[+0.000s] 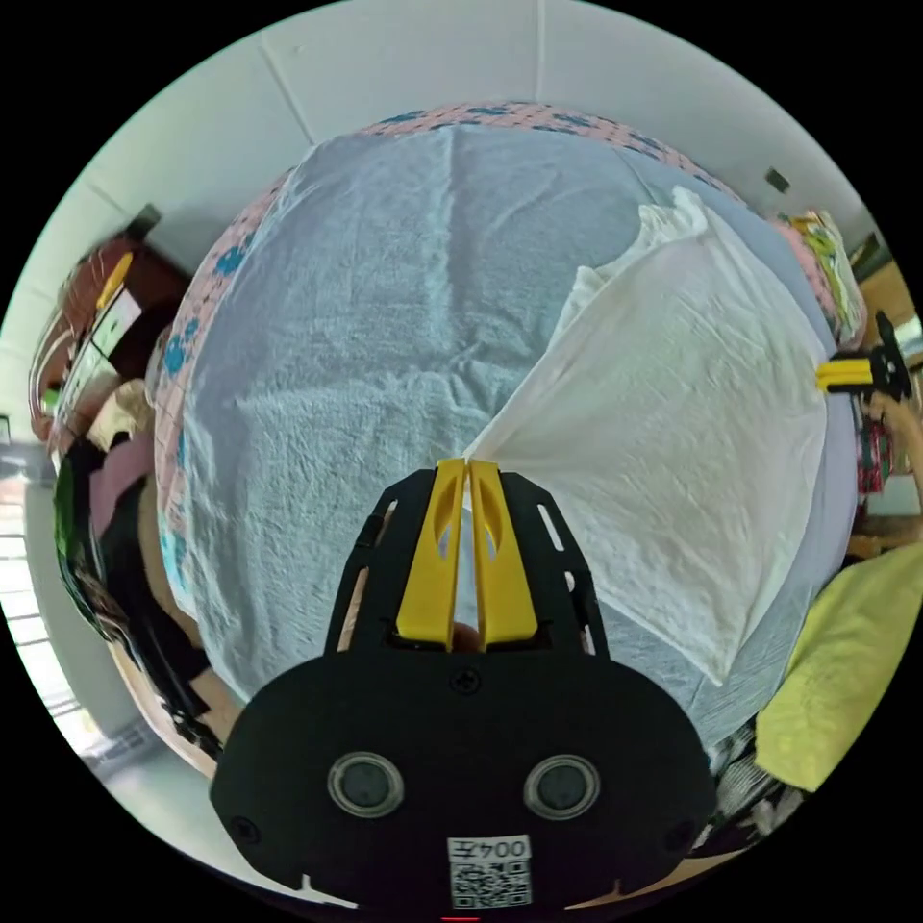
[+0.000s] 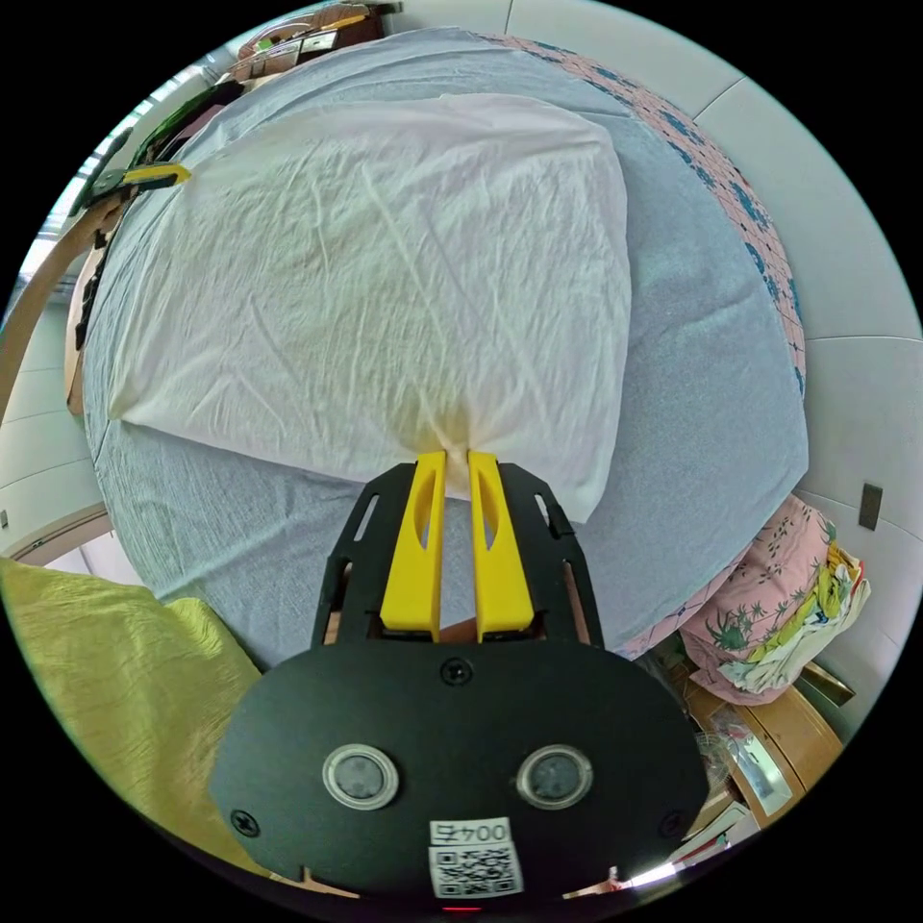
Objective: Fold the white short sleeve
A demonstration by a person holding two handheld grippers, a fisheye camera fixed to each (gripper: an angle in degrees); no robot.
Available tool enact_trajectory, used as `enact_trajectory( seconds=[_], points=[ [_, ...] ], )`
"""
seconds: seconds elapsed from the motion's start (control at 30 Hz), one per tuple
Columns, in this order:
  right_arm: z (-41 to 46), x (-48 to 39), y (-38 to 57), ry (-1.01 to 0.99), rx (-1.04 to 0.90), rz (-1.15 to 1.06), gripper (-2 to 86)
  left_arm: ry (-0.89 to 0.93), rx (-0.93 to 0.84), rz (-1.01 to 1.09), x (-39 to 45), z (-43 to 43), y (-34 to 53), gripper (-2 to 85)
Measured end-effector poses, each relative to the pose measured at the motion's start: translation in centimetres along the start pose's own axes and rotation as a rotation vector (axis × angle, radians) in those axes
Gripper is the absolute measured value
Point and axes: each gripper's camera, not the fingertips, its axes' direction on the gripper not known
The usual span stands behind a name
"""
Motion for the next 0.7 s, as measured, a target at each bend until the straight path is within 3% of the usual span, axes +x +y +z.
enact_trajectory(
  seconds=[0.17, 0.3, 0.43, 0.57, 0.7],
  points=[
    [-0.7, 1.7, 0.4, -0.017, 0.000, 0.014, 3.8, 0.117, 0.051, -0.167, -3.3, -0.1, 1.4, 2.7],
    [-1.5, 3.3, 1.4, -0.042, 0.032, 0.029, 4.4, 0.025, 0.061, -0.271, -5.0, -1.9, 3.4, 4.0],
    [-3.2, 7.0, 3.6, -0.209, 0.074, 0.042, 6.1, 0.011, 0.243, -0.334, -2.6, -6.1, 6.4, 4.0],
    [-9.3, 14.6, 6.3, -0.390, 0.360, 0.177, 6.7, 0.088, 0.332, -0.308, 4.6, -6.3, 8.9, 3.2],
    [-13.3, 21.8, 3.7, -0.444, 0.541, 0.289, 7.3, 0.014, 0.296, -0.293, 9.6, -3.6, 9.9, 2.9]
  ],
)
